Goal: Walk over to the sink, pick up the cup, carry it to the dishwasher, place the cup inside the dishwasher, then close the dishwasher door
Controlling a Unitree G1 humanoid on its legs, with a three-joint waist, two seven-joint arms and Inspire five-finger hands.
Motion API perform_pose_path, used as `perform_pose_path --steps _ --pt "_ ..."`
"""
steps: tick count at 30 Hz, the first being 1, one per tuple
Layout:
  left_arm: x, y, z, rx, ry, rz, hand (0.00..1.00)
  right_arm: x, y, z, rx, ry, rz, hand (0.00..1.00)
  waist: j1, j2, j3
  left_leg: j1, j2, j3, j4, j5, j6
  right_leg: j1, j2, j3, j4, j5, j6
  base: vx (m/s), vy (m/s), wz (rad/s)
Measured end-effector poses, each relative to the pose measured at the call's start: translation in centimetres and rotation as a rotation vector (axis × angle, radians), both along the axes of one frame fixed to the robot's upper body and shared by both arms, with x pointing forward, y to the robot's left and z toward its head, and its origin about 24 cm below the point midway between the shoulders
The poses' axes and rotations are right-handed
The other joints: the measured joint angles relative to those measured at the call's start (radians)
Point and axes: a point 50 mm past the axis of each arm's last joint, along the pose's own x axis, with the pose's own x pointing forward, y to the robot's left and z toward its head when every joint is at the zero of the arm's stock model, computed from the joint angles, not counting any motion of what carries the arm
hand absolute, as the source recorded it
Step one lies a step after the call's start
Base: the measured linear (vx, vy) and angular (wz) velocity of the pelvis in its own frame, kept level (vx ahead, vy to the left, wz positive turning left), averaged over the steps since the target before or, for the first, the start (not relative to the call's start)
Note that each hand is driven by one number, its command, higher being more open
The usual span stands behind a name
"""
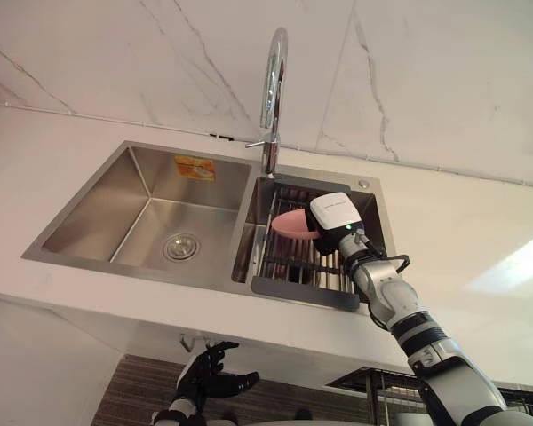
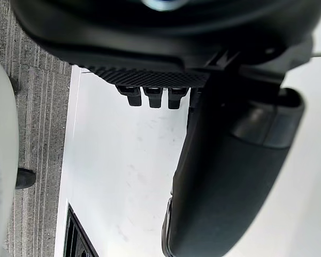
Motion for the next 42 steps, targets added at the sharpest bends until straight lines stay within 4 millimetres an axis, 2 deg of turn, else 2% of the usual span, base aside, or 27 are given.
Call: perform_pose_path --steps 5,11,16,20,28,34,42 --pt "-0.2 0.1 0.0 -0.002 0.002 0.018 1.00 -1.3 0.2 0.5 0.109 -0.019 0.032 0.00 -0.006 0.001 0.001 0.000 0.003 0.022 0.001 -0.002 -0.004 -0.009 0.004 0.020 0.000 0.002 -0.003 0.00 -0.005 -0.12" --pt "-0.5 0.1 -0.1 -0.001 0.009 0.038 1.00 -2.4 0.0 2.1 0.223 -0.076 0.061 0.00 -0.020 0.006 0.002 0.005 0.004 0.048 0.005 -0.004 -0.005 -0.016 0.007 0.046 0.000 0.009 -0.011 -0.02 -0.006 -0.13" --pt "-0.8 0.3 -0.3 0.009 0.017 0.058 1.00 -3.8 -0.3 3.5 0.330 -0.157 0.091 0.00 -0.032 0.020 -0.001 0.010 0.008 0.083 0.005 -0.007 -0.008 -0.026 0.014 0.077 0.000 0.014 -0.016 -0.03 -0.008 -0.18" --pt "-1.1 0.5 -0.5 0.024 0.033 0.072 1.00 -4.7 -0.5 3.8 0.388 -0.193 0.106 0.00 -0.040 0.030 -0.006 0.018 0.015 0.098 0.005 -0.010 -0.013 -0.026 0.023 0.094 0.000 0.014 -0.016 -0.01 -0.024 -0.15" --pt "-1.9 1.2 -0.9 0.049 0.068 0.075 1.00 -6.6 -2.2 4.9 0.481 -0.316 0.072 0.00 -0.060 0.035 -0.008 0.033 0.026 0.127 0.006 -0.014 -0.018 -0.026 0.037 0.119 0.000 0.014 -0.017 0.00 -0.020 -0.11" --pt "-2.6 1.2 -1.3 0.065 0.108 0.072 1.00 -8.1 -3.5 5.3 0.507 -0.414 0.037 0.00 -0.072 0.053 -0.019 0.034 0.033 0.137 0.019 -0.027 -0.022 -0.026 0.044 0.129 -0.001 0.012 -0.019 0.00 -0.014 -0.07" --pt "-3.0 1.6 -1.5 0.081 0.130 0.082 1.00 -9.3 -5.4 7.6 0.516 -0.590 0.000 0.00 -0.080 0.053 -0.019 0.034 0.039 0.152 0.023 -0.034 -0.024 -0.033 0.053 0.146 -0.005 0.009 -0.030 0.00 -0.014 -0.07"
